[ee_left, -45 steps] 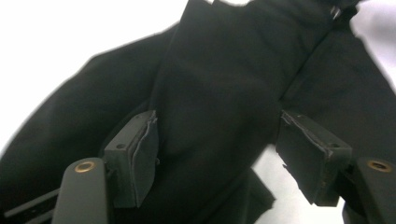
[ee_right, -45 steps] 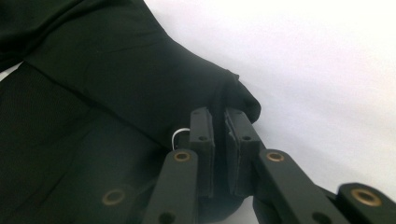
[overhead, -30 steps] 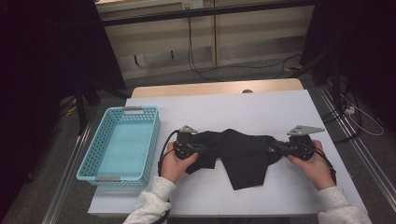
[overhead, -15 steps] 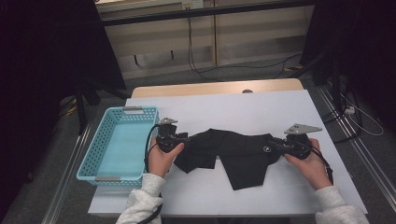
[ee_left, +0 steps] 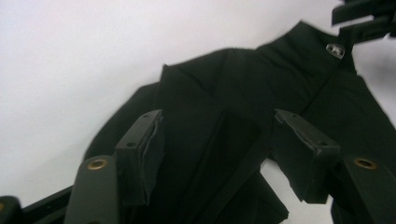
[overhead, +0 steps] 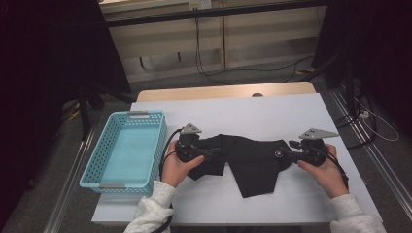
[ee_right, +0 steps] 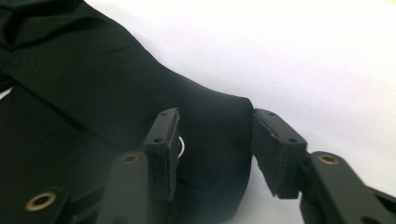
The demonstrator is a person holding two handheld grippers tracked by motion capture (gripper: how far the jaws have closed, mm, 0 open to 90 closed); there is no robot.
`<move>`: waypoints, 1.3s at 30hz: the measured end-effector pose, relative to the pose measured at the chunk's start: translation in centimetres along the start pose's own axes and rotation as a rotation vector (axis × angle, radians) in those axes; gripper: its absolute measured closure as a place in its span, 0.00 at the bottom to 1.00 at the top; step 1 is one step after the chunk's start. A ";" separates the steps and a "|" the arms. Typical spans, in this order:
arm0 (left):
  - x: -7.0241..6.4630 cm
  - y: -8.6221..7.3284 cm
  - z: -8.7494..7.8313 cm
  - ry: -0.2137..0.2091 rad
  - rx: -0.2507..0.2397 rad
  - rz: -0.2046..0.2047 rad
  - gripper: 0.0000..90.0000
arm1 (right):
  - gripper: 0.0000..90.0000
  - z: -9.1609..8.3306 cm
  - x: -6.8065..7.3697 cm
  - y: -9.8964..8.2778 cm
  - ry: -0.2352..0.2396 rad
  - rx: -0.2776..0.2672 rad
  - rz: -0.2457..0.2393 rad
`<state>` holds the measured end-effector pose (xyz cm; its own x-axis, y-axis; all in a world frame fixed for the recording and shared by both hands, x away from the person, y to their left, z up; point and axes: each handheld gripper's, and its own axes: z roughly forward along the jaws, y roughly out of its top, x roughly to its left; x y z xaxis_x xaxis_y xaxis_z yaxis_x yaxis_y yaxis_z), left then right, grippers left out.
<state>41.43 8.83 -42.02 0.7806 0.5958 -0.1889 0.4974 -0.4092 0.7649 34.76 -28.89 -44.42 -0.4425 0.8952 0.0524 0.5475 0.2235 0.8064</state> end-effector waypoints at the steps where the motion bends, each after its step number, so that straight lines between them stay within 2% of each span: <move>1: 0.1 -0.2 0.4 0.011 0.020 0.010 0.41 | 0.56 -0.1 0.0 0.0 0.001 -0.003 0.000; 5: 0.8 -1.1 1.6 0.054 0.055 0.006 0.42 | 0.53 -0.3 0.0 0.0 -0.005 -0.011 0.007; 8: 1.3 -1.6 2.1 0.083 0.071 -0.016 0.51 | 0.49 -0.5 -0.2 0.1 -0.008 -0.019 0.012; 9: 1.5 -1.8 2.1 0.064 0.074 -0.031 0.54 | 0.48 -0.6 -0.3 0.1 -0.011 -0.021 0.015; 12: 1.7 -1.6 1.5 0.058 0.069 -0.070 0.74 | 0.43 -0.8 -0.6 0.0 -0.019 -0.022 0.032; 16: 2.1 -1.2 0.2 0.043 0.017 -0.142 0.85 | 0.39 -0.7 -0.8 -0.1 -0.024 -0.021 0.044; 17: 2.3 -1.2 0.1 0.039 0.020 -0.139 0.85 | 0.38 -0.6 -0.8 -0.1 -0.025 -0.021 0.052; 21: 2.8 -1.0 -0.9 0.039 -0.023 -0.173 0.87 | 0.38 -0.5 -0.9 0.0 -0.021 -0.020 0.049; 26: 3.2 -1.2 -1.4 0.041 -0.030 -0.204 0.91 | 0.39 -0.5 -1.2 0.0 -0.039 -0.018 0.067; 30: 3.2 -1.2 -1.5 0.049 -0.018 -0.207 0.95 | 0.41 -0.1 -1.6 -0.1 -0.049 -0.013 0.092; 39: 3.2 -1.2 -1.8 0.070 -0.008 -0.211 0.96 | 0.46 2.0 -1.8 -0.7 -0.047 0.082 0.096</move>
<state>42.69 12.48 -42.44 0.6309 0.7144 -0.3026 0.6441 -0.2647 0.7177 36.56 -29.88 -46.23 -0.3527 0.9307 0.0974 0.6426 0.1652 0.7482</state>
